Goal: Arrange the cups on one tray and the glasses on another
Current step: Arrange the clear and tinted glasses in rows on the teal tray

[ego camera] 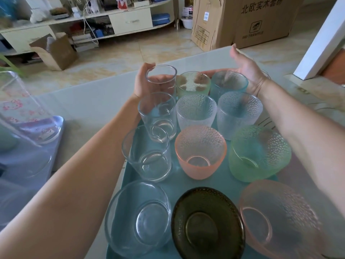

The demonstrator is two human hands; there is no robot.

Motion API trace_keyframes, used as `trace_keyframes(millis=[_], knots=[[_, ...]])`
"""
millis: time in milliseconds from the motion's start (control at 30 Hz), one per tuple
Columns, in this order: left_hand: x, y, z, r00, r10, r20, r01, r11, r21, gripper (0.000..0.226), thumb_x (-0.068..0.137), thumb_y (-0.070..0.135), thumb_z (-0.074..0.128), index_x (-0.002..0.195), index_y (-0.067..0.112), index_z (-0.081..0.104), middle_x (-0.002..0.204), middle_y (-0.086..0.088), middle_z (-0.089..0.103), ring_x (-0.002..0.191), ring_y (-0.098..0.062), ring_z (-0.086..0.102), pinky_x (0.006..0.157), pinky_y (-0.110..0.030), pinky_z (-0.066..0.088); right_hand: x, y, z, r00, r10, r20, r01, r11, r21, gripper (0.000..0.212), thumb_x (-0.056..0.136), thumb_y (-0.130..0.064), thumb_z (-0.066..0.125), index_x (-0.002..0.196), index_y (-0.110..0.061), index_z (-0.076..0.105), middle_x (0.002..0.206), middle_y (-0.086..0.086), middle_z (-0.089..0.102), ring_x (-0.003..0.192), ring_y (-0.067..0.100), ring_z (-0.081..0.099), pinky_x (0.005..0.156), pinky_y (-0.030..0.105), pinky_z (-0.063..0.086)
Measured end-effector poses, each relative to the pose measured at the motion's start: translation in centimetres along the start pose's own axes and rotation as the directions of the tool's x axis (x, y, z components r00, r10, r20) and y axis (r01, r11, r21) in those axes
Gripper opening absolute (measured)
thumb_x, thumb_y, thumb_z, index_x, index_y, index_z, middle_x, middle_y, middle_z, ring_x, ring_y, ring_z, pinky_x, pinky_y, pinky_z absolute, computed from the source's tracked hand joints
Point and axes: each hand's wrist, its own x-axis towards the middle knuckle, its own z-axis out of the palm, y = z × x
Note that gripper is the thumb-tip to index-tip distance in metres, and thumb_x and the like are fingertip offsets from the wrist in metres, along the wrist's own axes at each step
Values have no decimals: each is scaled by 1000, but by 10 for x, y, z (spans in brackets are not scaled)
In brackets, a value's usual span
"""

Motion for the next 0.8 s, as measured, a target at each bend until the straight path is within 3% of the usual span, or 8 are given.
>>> trace_keyframes(millis=[200, 367, 433, 467, 533, 633, 733, 800], knots=[[-8, -1, 6, 1000, -23, 14, 24, 999, -36, 72, 90, 45, 16, 48, 11, 64, 49, -1, 58, 44, -15, 49, 55, -22, 38, -8, 5, 0, 999, 31, -15, -31, 999, 20, 73, 89, -63, 26, 91, -11, 78, 101, 11, 73, 95, 23, 68, 92, 38, 51], [-11, -1, 6, 1000, -24, 8, 24, 1000, 17, 72, 90, 47, 15, 50, 13, 65, 50, 1, 58, 46, -14, 49, 55, -23, 37, -11, 4, 5, 995, 62, -81, -59, 998, 34, 84, 92, -65, 19, 85, -7, 78, 95, 13, 74, 87, 22, 71, 77, 32, 58], [-13, 0, 3, 998, -28, -53, 31, 998, 47, 71, 90, 48, 18, 62, 12, 72, 64, -3, 66, 59, -17, 56, 66, -27, 42, -15, 3, 7, 990, 83, -113, -79, 996, 42, 88, 89, -69, 17, 90, -3, 76, 96, 13, 73, 83, 20, 71, 69, 29, 59], [-14, 1, -1, 996, -28, -88, 33, 998, 55, 69, 91, 50, 20, 74, 12, 75, 78, -7, 69, 75, -21, 60, 79, -32, 44, -18, 3, 8, 987, 80, -139, -74, 996, 47, 90, 88, -71, 16, 94, -3, 74, 98, 12, 72, 82, 19, 70, 68, 27, 58], [-21, 1, -9, 991, -16, -130, 25, 997, 68, 67, 92, 53, 20, 92, 14, 74, 101, -10, 68, 101, -26, 57, 99, -40, 38, -27, 1, 8, 972, 37, -234, -29, 999, 36, 90, 89, -70, 12, 102, -3, 71, 106, 11, 71, 87, 18, 69, 70, 26, 57], [-45, -1, -15, 978, 22, -208, -6, 997, 74, 63, 96, 53, 18, 118, 12, 60, 122, -13, 58, 116, -25, 51, 110, -41, 30, -48, 1, 13, 918, -20, -397, 29, 999, 17, 84, 91, -67, 11, 116, -6, 63, 114, 9, 68, 94, 20, 67, 76, 30, 54], [-79, 0, -9, 961, 54, -273, -31, 996, 89, 65, 98, 51, 17, 141, 6, 38, 144, -11, 43, 130, -22, 42, 116, -40, 23, -70, 3, 27, 812, -39, -582, 68, 997, 28, 79, 93, -64, 14, 126, -7, 57, 125, 9, 62, 90, 20, 59, 81, 31, 45], [-104, 1, -3, 938, 76, -339, -56, 996, 68, 64, 99, 50, 17, 144, 6, 32, 150, -9, 36, 138, -21, 34, 118, -35, 20, -87, 3, 41, 710, -54, -702, 86, 996, 10, 77, 94, -62, 14, 130, -7, 55, 133, 8, 57, 104, 18, 57, 99, 32, 38]])
